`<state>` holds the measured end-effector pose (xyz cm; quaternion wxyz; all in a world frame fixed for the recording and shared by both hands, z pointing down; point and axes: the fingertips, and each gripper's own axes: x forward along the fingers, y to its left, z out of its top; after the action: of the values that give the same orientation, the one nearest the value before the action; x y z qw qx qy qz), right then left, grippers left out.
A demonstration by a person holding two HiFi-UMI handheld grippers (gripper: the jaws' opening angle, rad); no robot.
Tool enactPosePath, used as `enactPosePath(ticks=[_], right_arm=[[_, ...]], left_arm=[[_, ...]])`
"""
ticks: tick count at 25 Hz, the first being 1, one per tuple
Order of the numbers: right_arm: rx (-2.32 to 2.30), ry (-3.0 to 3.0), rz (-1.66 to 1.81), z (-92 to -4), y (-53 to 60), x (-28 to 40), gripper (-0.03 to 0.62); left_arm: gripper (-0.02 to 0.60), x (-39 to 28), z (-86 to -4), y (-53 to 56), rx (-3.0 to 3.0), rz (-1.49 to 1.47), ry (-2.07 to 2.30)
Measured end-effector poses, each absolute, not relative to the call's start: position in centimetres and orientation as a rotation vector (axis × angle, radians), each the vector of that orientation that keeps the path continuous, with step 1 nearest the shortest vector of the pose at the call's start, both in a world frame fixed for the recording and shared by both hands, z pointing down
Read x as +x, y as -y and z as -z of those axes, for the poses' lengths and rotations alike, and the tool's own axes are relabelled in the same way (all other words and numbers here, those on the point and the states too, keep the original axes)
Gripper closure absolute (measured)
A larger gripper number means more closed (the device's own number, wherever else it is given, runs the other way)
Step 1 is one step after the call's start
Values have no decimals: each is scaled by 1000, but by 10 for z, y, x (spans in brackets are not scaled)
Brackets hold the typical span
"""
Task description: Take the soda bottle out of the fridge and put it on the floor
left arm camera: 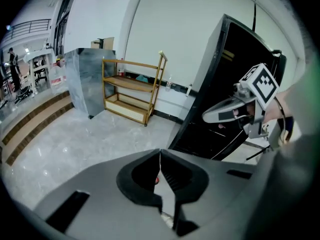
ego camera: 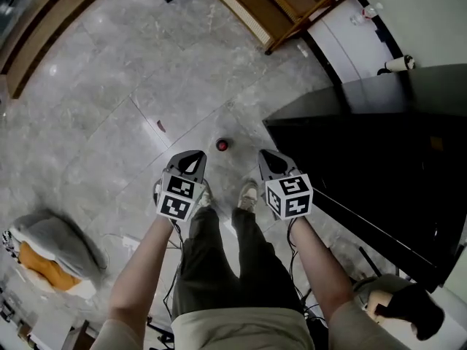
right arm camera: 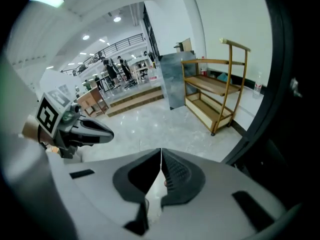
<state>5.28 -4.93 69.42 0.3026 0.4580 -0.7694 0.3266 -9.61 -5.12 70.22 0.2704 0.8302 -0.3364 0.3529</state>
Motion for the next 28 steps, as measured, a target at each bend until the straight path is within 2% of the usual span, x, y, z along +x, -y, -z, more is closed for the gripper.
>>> enactPosePath(ticks=[8,20,28], right_arm=[[1291,2167,-650,-550,56,68,595],[1458,2272,-543,-388,58,81,595],[1527,2368,-525,-280,44,77,595]], left_arm=[[574,-72,-601,51,2321,-907,954],[574,-57,-403,63,2506,-714,1011],[574,-69,-303,52,2609,-662,1073]])
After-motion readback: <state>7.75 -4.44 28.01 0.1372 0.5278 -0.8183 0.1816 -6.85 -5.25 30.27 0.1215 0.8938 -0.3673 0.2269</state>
